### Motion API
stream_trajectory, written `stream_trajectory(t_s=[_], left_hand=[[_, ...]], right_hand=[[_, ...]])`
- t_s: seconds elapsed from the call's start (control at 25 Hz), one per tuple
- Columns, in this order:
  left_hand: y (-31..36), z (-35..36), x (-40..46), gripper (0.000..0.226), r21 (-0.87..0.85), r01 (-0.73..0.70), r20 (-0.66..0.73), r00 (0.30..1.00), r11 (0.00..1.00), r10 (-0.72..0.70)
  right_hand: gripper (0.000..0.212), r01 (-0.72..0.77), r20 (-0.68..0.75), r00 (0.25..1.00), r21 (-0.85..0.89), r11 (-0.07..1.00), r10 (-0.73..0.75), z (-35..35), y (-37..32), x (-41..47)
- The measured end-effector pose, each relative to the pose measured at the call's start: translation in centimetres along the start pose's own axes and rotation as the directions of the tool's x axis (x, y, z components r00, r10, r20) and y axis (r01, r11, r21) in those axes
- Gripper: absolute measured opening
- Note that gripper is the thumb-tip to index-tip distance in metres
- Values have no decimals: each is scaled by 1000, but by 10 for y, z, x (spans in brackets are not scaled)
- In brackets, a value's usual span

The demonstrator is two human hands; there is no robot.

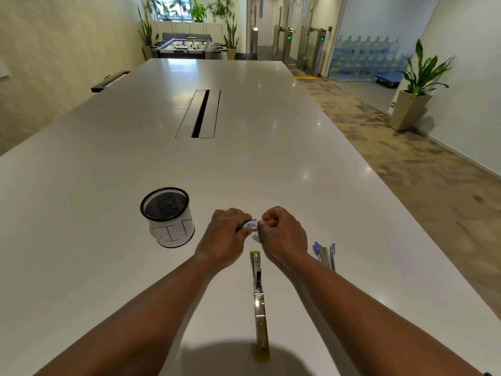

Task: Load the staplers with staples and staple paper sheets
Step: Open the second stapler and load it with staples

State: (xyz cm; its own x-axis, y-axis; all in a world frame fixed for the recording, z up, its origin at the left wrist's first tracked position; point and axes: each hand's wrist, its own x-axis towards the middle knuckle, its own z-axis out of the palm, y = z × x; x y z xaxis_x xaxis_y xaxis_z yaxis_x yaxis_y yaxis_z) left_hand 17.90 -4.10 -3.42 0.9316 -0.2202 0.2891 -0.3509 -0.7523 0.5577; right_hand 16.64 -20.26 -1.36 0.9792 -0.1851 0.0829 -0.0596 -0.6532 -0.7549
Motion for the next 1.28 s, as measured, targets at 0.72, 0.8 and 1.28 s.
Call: stream_trajectory(t_s=[0.72, 0.8, 1.28], left_hand=[[12, -5, -11, 34, -54, 44, -51, 998, 998, -47], [12, -4, -16, 29, -64, -7, -52, 999, 998, 4], [27, -9, -68, 21, -35, -190, -85, 979, 981, 187]], right_hand=[[13, 192, 109, 975, 4, 981, -192, -16, 15, -20], [15, 196, 91, 976, 14, 981, -196, -17, 16, -31], [18, 233, 137, 962, 34, 972, -236, -31, 15, -70]])
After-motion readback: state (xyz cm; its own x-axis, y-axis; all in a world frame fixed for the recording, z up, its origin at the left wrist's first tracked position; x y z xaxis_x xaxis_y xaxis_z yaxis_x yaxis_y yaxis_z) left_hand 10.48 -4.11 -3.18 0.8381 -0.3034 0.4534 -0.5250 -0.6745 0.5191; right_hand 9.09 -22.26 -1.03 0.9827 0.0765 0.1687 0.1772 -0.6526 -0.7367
